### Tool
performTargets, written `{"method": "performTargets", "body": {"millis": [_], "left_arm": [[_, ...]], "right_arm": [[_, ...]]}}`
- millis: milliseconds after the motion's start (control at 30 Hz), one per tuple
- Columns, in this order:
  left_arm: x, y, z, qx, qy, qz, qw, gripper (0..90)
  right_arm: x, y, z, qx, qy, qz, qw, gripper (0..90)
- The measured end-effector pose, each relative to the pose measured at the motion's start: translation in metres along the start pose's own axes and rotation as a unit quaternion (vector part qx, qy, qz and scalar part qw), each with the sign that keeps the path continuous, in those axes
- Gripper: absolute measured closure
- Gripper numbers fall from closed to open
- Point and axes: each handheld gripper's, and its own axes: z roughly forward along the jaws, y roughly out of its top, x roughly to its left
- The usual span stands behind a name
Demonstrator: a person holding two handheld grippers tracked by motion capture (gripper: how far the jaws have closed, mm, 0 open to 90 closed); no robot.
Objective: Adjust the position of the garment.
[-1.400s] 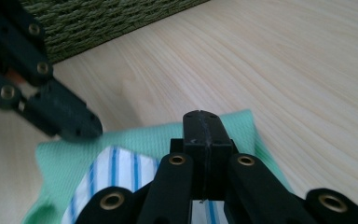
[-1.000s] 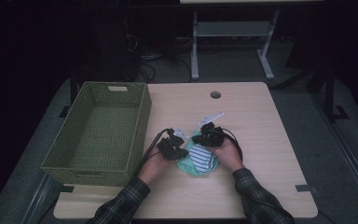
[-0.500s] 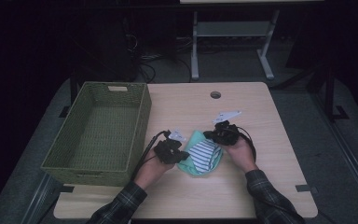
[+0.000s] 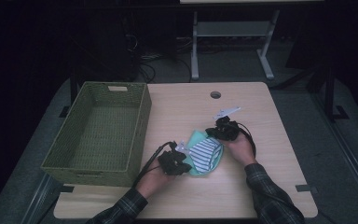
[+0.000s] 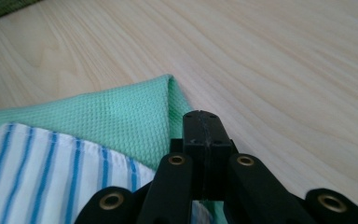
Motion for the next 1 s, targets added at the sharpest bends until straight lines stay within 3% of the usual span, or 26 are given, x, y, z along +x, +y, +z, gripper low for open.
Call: {"method": "performTargets", "body": {"millis": [133, 233, 500, 1000], "left_arm": [[0.001, -0.001, 0.003, 0.007, 0.004, 0.003, 1.0, 89.2], [0.004, -0.001, 0.003, 0.009, 0.01, 0.008, 0.9999, 89.5], [0.011, 0.004, 0.005, 0.014, 0.027, 0.013, 0.9995, 89.7], [0.036, 0.022, 0.015, 0.014, 0.053, -0.012, 0.9984, 89.7]], "right_arm": [[0.001, -0.002, 0.013, 0.02, -0.006, -0.01, 0.9997, 89.8], [-0.001, -0.005, 0.009, 0.024, -0.005, -0.01, 0.9997, 89.8], [-0.004, -0.023, -0.012, 0.033, -0.011, -0.002, 0.9994, 89.8], [0.005, -0.057, -0.048, 0.043, -0.02, 0.005, 0.9989, 89.8]]}}
